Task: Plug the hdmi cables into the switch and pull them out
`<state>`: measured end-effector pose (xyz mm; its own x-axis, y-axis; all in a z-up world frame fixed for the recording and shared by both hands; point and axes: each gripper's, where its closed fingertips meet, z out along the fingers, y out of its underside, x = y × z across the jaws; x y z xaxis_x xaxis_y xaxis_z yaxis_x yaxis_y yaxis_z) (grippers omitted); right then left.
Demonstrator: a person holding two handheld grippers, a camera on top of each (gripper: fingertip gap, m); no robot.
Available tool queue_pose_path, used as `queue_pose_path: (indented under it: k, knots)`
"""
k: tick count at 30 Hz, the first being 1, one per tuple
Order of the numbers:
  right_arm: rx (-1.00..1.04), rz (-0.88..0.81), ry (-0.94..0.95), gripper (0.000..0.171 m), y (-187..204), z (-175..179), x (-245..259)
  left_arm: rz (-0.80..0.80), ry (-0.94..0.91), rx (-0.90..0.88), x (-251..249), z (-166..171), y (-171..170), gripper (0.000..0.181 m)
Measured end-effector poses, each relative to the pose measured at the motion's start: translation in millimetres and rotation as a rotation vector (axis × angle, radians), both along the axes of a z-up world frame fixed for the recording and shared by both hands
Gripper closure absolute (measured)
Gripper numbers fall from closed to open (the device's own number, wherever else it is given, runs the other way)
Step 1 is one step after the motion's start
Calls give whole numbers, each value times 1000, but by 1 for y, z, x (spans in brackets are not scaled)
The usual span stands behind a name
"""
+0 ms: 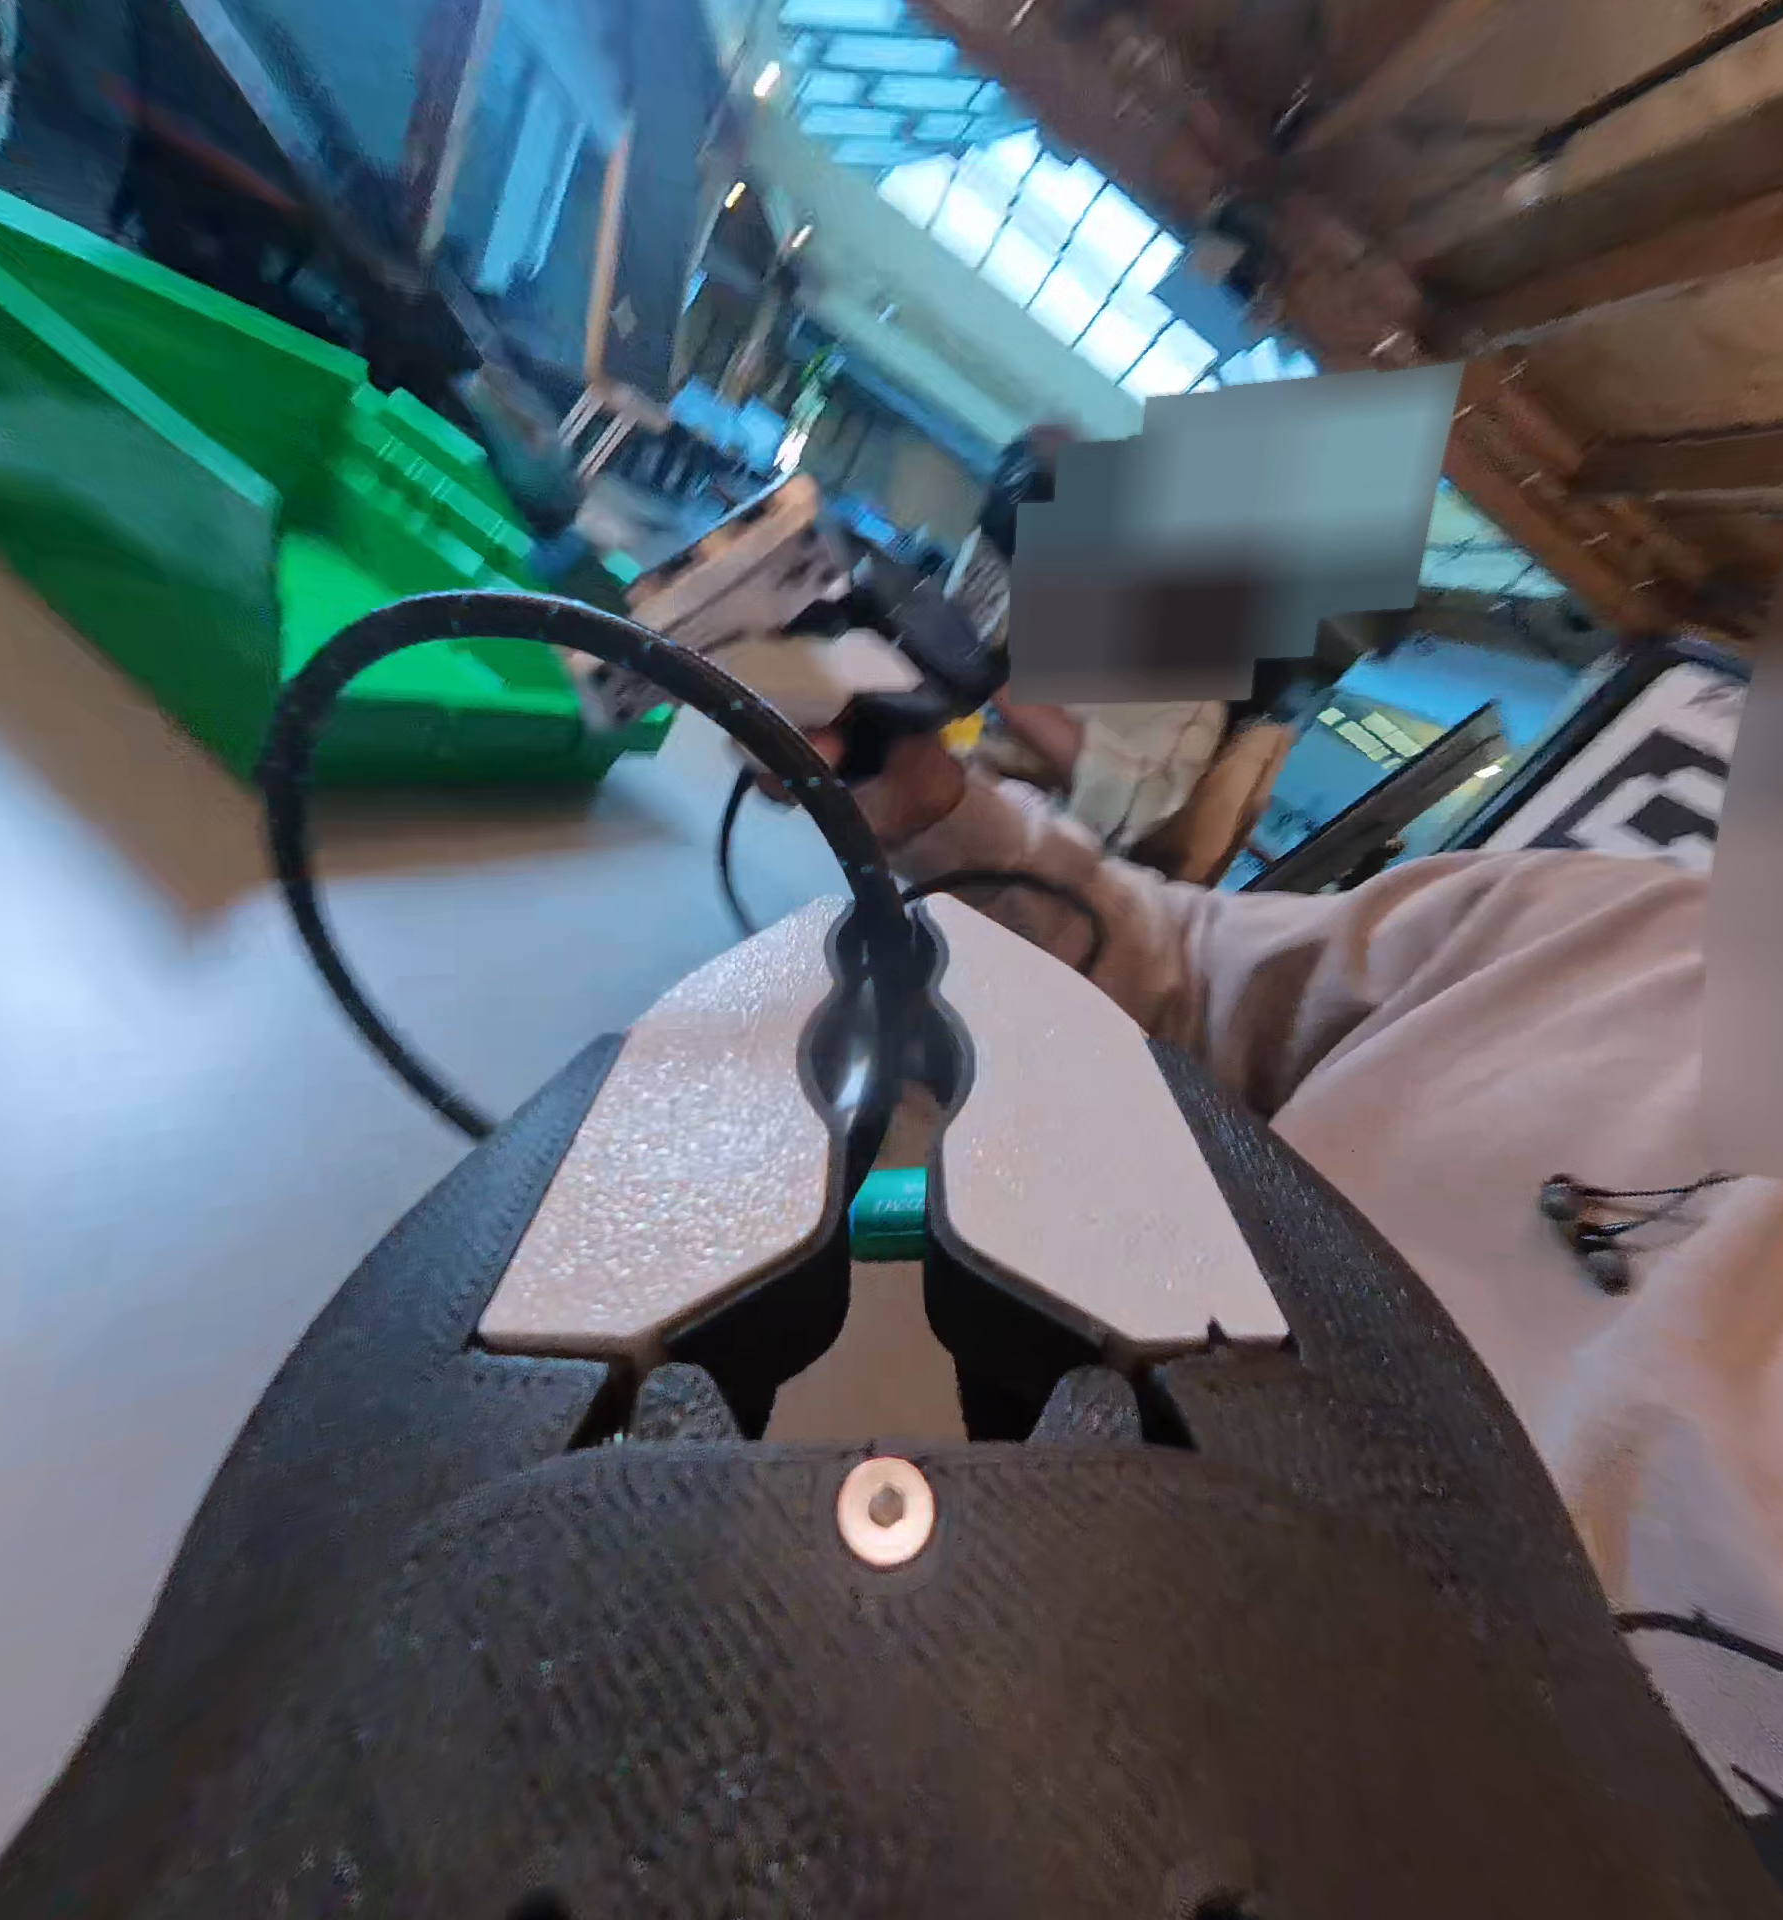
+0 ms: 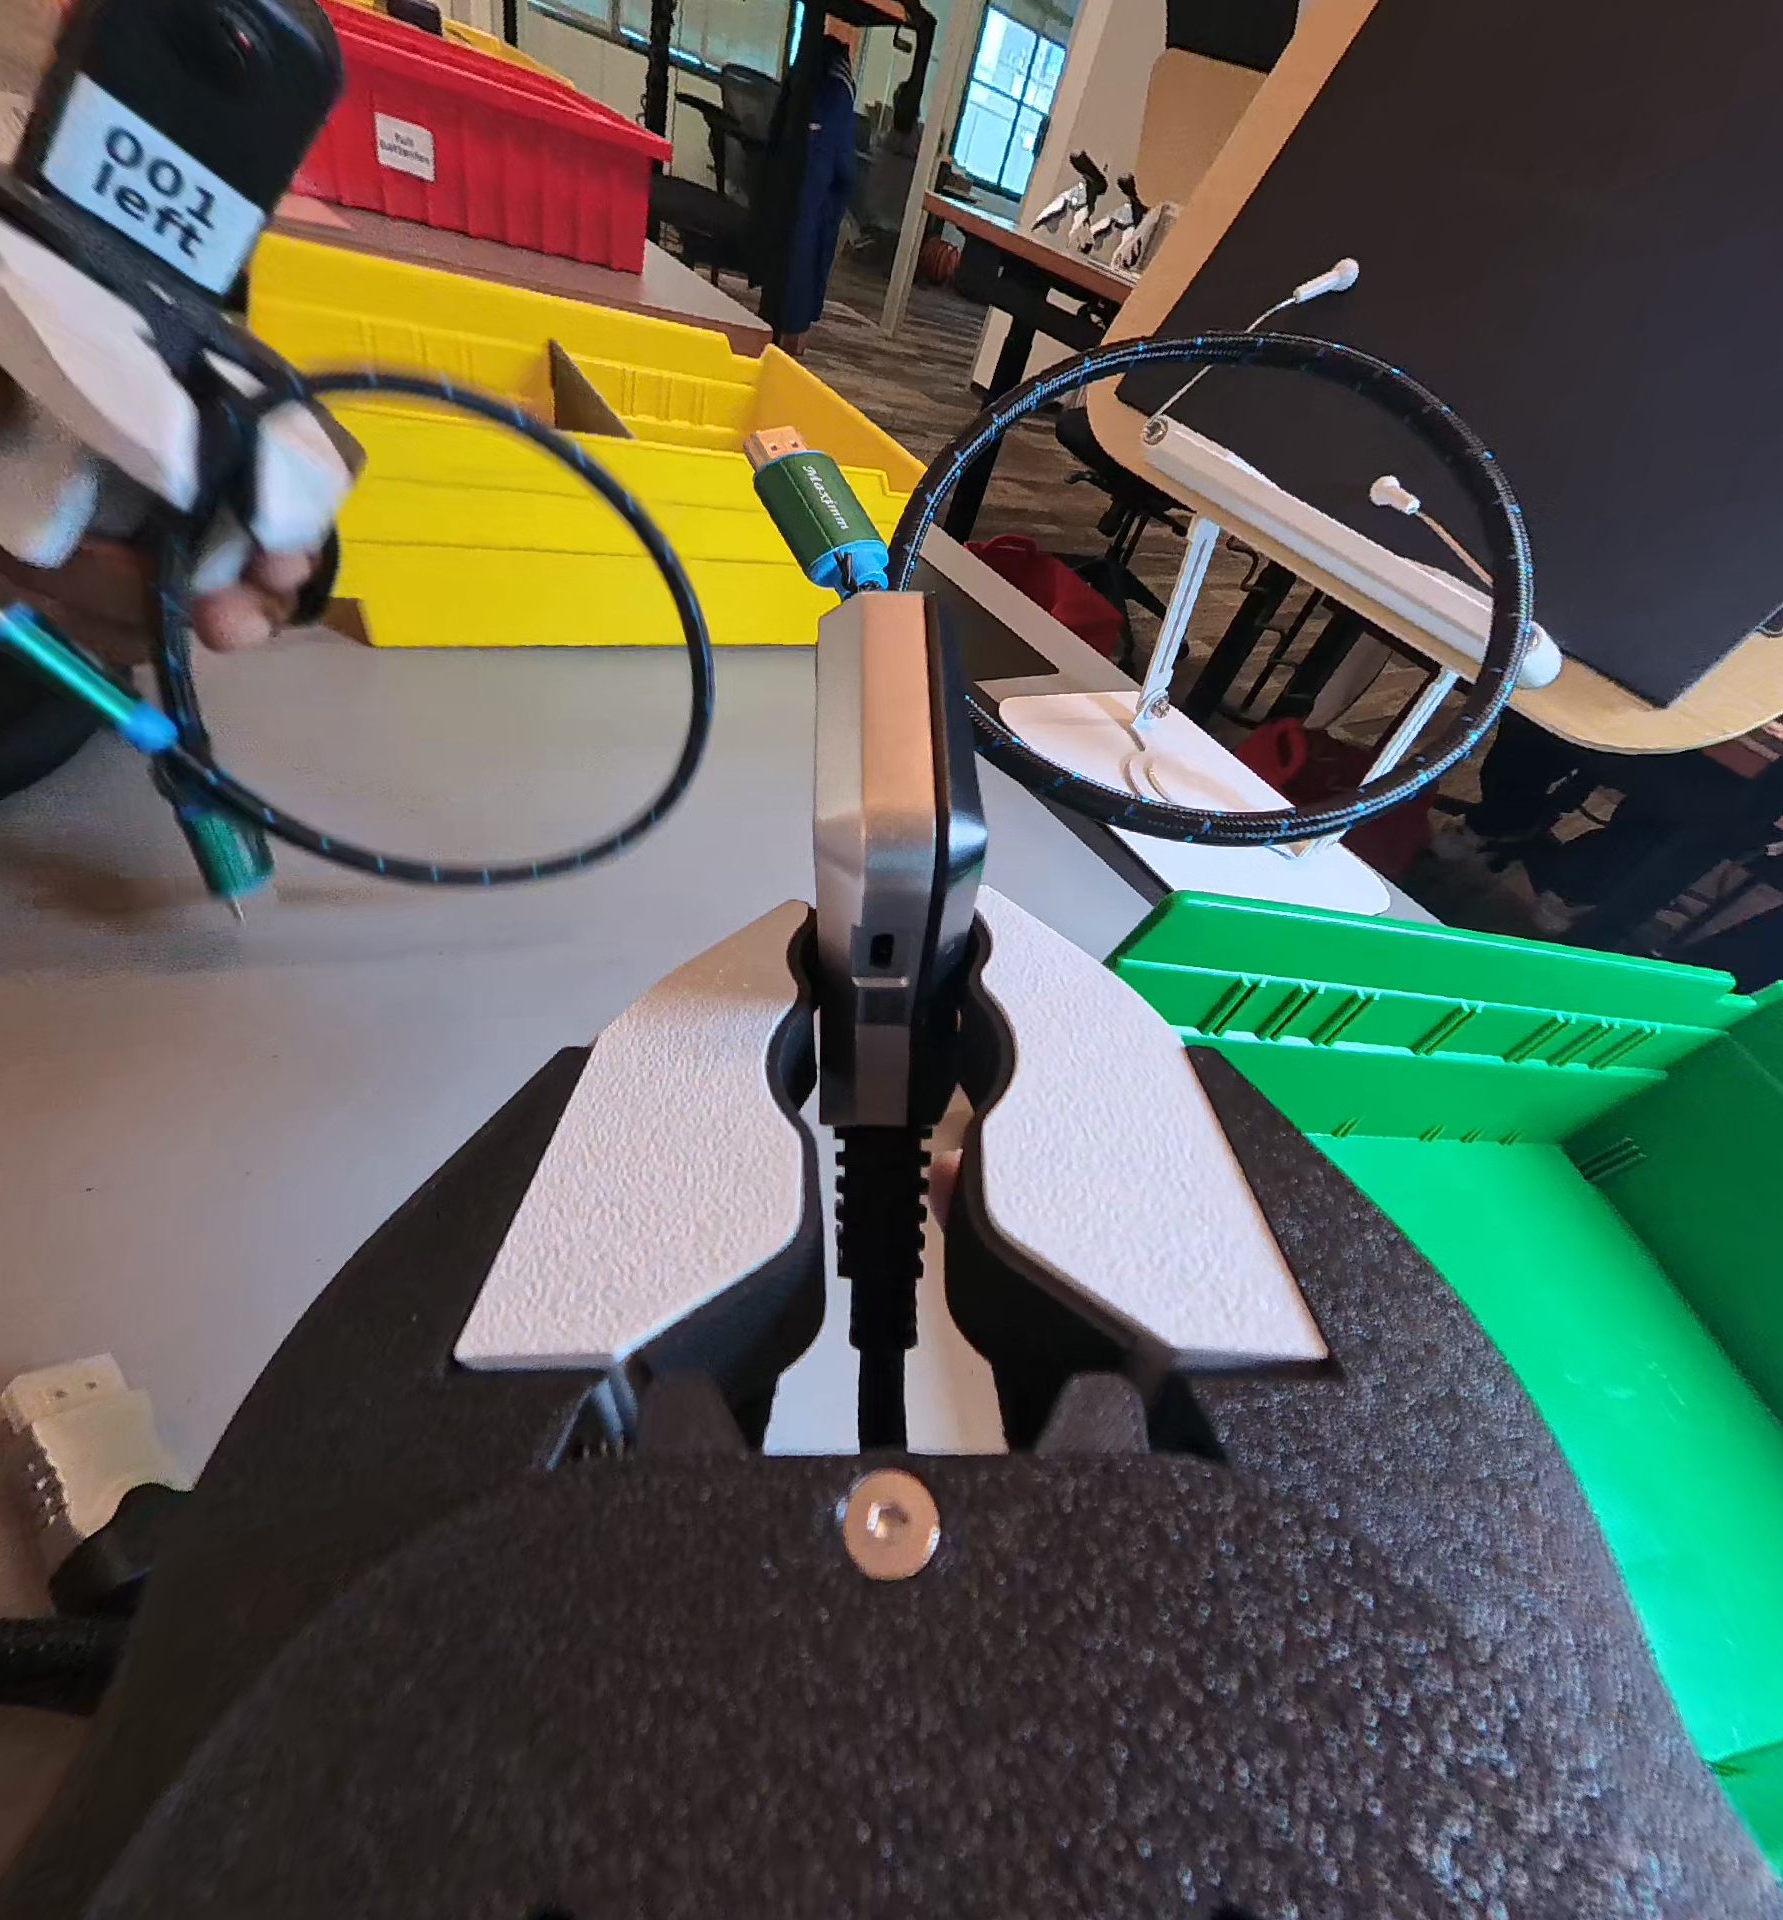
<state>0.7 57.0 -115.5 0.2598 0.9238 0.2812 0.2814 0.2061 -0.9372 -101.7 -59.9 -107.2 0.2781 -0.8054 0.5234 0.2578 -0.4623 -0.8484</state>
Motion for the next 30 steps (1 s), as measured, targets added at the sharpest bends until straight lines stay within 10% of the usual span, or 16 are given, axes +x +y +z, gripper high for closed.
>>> queue_pose_path:
  k: [11,19,30]
  knots:
    - [-4,10,-3,149,-1,-1,1,257,684,-72,-53,-90,32,154]
    - [-7,12,-8,149,-1,-3,0,472,1026,357,-68,-57,42,142]
    - [-11,18,-22,149,-1,-7,-1,579,1012,336,-87,-39,43,130]
